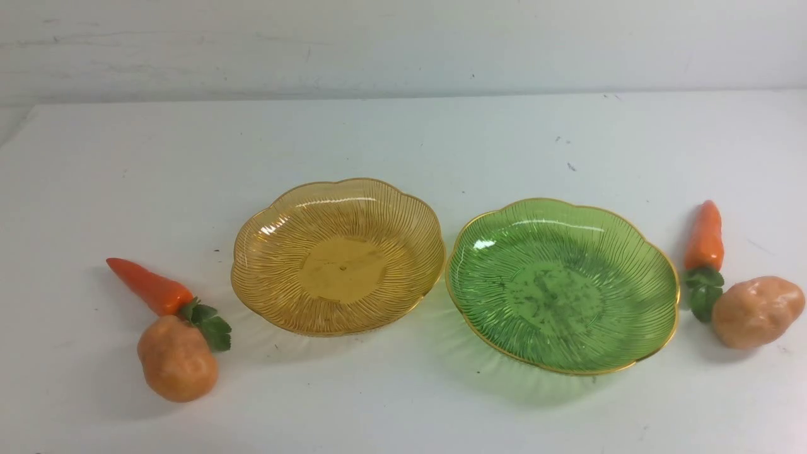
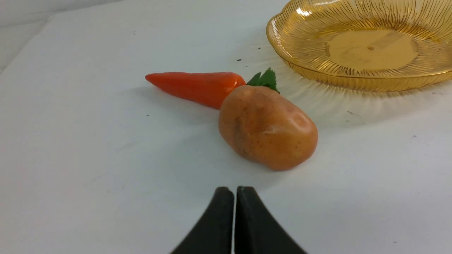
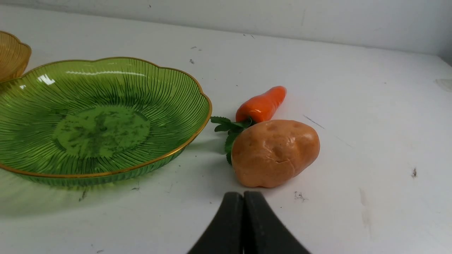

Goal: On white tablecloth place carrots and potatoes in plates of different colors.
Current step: 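Put the potatoes from the left side into the left plate with the left gripper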

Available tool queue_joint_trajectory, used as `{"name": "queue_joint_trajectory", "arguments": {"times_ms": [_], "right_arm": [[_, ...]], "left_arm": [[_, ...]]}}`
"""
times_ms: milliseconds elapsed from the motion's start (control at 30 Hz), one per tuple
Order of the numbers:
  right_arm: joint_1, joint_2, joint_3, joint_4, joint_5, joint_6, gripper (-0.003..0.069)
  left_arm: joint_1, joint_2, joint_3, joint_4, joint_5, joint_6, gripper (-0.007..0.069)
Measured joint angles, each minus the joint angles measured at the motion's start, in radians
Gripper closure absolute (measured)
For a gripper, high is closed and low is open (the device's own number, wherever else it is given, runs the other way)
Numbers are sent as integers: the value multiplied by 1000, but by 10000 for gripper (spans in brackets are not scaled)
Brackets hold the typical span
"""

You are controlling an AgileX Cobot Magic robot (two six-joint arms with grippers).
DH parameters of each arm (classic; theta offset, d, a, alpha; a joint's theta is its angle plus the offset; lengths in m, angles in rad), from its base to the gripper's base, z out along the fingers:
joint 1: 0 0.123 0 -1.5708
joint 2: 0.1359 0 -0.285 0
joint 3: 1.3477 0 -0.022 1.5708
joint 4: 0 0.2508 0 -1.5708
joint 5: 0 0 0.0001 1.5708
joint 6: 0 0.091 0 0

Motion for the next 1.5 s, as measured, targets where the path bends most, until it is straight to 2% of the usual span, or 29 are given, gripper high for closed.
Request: {"name": "queue_joint_trajectory", "arguments": {"times_ms": [200, 300, 500, 567, 667, 700, 767, 800, 900, 967, 1000, 1067, 1167, 1233, 1300, 1367, 1500], "right_arm": [[0, 0, 0, 0, 0, 0, 674], [0, 0, 0, 0, 0, 0, 674], [0, 0, 0, 0, 0, 0, 674], [0, 0, 0, 0, 0, 0, 674], [0, 0, 0, 0, 0, 0, 674], [0, 0, 0, 0, 0, 0, 674], [0, 0, 0, 0, 0, 0, 674], [0, 0, 0, 0, 0, 0, 674], [0, 0, 0, 28, -14, 5, 674], [0, 0, 2, 104, -64, 29, 674], [0, 0, 2, 180, -107, 52, 674], [0, 0, 2, 353, -217, 124, 674], [0, 0, 2, 571, -300, 193, 674], [0, 0, 2, 729, -347, 226, 674], [0, 0, 2, 802, -360, 232, 674], [0, 0, 2, 833, -363, 231, 674], [0, 0, 3, 841, -341, 212, 674]], "left_arm": [[0, 0, 0, -1, -3, 0, 628], [0, 0, 0, -51, -32, -28, 628], [0, 0, 0, -332, -150, -169, 628], [0, 0, 0, -448, -205, -196, 628], [0, 0, 0, -536, -254, -206, 628], [0, 0, 0, -625, -343, -209, 628], [0, 0, 0, -716, -482, -214, 628], [0, 0, -3, -750, -549, -215, 628], [0, 0, -62, -779, -582, -212, 628], [0, 12, -144, -776, -542, -174, 628], [0, 42, -233, -765, -503, -128, 628], [0, 169, -391, -744, -339, -9, 628], [0, 353, -546, -717, -115, 69, 628], [0, 575, -653, -636, 108, 99, 628], [0, 840, -751, -465, 306, 92, 628], [0, 1044, -813, -313, 387, 21, 628], [0, 1258, -879, -212, 423, -67, 628]]}}
